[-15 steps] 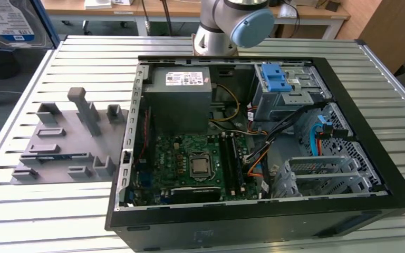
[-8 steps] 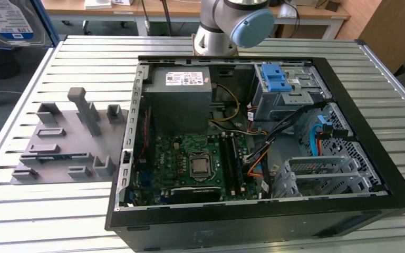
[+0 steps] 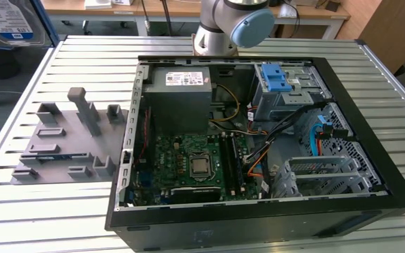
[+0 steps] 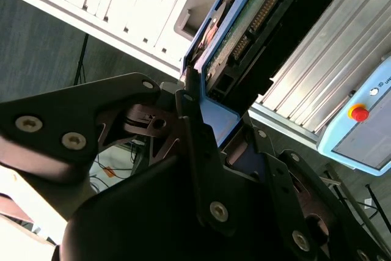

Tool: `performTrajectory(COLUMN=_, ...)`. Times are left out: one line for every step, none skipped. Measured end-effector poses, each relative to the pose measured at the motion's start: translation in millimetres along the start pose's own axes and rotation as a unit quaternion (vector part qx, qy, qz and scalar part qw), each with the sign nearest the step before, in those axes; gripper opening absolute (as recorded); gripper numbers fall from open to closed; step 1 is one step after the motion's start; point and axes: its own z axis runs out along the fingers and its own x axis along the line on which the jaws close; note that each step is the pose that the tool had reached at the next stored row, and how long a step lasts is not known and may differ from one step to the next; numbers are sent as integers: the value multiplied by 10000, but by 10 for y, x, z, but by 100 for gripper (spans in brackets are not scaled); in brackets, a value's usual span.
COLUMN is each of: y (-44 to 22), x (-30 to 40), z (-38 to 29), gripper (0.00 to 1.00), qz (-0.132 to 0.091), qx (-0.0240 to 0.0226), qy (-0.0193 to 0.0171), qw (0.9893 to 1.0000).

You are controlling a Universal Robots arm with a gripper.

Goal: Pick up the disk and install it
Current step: 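Pick up the disk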

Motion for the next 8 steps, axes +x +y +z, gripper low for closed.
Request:
performTrajectory(y=1, x=5, z=0, gripper=36, qz=0, qx=0, qy=0, qw=10000)
performTrajectory(y=0, x=13, z=0, gripper=36, qz=0, qx=0, qy=0, qw=10000)
performTrajectory(y=-1, x=24, z=0, gripper=36, qz=0, qx=0, qy=0, qw=10000)
performTrajectory(y=-1, x=36, z=-1, gripper=36, qz=0, qx=0, qy=0, qw=10000)
performTrajectory(y=-1, x=51, z=0, gripper=36, qz=0, qx=0, qy=0, qw=10000)
performTrajectory(y=-2, x=67, z=0, gripper=36, qz=0, qx=0, qy=0, qw=10000)
performTrajectory(y=-5, x=71, z=0, gripper=36, qz=-1, qx=0, qy=0, qw=10000)
performTrajectory(y=-11, x=72, z=0, gripper=36, qz=0, qx=1, qy=-1, qw=10000)
